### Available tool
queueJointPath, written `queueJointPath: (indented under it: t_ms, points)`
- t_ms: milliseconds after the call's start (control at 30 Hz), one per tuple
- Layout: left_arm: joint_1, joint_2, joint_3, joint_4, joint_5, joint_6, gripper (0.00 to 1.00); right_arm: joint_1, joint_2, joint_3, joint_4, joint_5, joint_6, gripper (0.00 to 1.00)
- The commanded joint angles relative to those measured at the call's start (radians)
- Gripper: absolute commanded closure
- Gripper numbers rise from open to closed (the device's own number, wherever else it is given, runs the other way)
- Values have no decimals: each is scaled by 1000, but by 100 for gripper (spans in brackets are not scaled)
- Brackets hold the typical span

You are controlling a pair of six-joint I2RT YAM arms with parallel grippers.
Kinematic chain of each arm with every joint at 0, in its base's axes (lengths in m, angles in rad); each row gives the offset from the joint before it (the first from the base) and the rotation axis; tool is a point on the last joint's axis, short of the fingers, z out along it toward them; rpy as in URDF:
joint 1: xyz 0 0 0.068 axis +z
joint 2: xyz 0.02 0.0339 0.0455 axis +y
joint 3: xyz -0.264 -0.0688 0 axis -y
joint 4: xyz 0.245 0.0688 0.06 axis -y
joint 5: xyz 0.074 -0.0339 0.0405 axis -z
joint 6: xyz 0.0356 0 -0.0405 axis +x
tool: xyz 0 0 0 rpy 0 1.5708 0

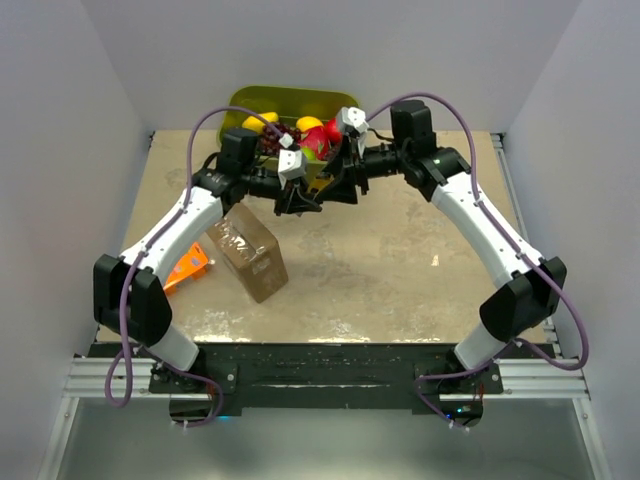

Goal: Unpack the express box

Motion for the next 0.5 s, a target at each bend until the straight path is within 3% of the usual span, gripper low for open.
queueJointPath:
  t_ms: [0, 133, 167, 200, 233, 300, 467]
  points:
    - [-9, -46, 40, -15, -1, 45, 100, 17, 1, 26, 52, 12, 37, 49]
    - [-15, -52, 34, -16, -3, 45, 100, 19, 0, 18, 90, 26, 66, 77]
    - [-15, -52, 33, -16, -4, 45, 100, 20, -2, 16, 99, 41, 72, 94]
    - [-18, -54, 31, -15, -13, 44, 100, 19, -4, 16, 108, 44, 88, 99]
    - [-18, -54, 28, -10, -24, 41, 99, 20, -7, 16, 122, 44, 97, 100]
    - [-18, -60, 10, 20, -55, 7, 77, 13, -8, 21, 125, 43, 109, 100]
    - [-18, -80, -33, 79, -58, -73, 73, -29, -16, 18, 154, 14, 163, 100]
